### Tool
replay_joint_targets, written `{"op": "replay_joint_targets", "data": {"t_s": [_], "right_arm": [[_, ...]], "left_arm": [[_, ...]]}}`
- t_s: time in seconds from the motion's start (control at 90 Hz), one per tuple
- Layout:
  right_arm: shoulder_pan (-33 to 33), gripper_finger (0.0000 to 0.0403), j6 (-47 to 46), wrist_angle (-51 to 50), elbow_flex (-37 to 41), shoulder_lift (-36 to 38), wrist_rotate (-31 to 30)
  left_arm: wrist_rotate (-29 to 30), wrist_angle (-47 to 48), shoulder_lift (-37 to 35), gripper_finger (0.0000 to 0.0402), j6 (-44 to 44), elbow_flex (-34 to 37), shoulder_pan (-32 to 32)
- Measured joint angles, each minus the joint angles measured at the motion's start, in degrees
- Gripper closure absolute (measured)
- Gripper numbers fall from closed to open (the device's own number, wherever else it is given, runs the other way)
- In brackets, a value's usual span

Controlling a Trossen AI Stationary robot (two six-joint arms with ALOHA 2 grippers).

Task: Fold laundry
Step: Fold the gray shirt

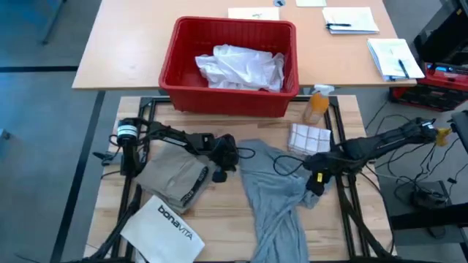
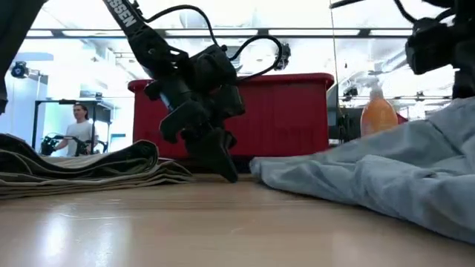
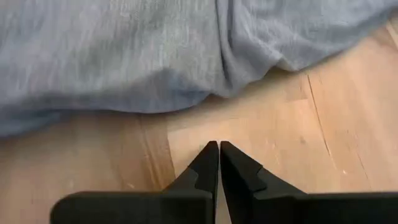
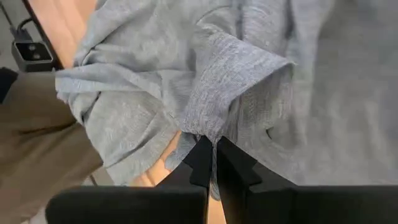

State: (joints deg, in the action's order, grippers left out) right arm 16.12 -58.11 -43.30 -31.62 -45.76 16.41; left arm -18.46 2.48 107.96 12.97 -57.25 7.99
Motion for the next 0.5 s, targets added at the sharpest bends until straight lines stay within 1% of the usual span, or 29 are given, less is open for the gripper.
{"op": "replay_joint_targets", "data": {"t_s": [0.089, 0.244, 0.378, 0.5], "right_arm": [[0.2, 0.0397, -0.4, 0.2, 0.0, -1.4, -1.3], [0.2, 0.0372, 0.0, -1.7, 0.0, -5.4, -1.4], [0.2, 0.0352, -0.3, -2.3, 0.0, -7.8, -1.4], [0.2, 0.0334, -0.2, -2.3, 0.0, -8.8, -1.4]], "left_arm": [[0.0, -0.2, 0.0, 0.0402, 0.0, 0.0, 0.0], [-0.2, -2.5, -1.1, 0.0402, -1.2, -0.8, 0.0], [-3.3, -5.7, -1.3, 0.0402, -0.4, -5.3, 0.0], [-4.9, -6.0, 2.8, 0.0402, 0.7, -10.5, -0.1]]}}
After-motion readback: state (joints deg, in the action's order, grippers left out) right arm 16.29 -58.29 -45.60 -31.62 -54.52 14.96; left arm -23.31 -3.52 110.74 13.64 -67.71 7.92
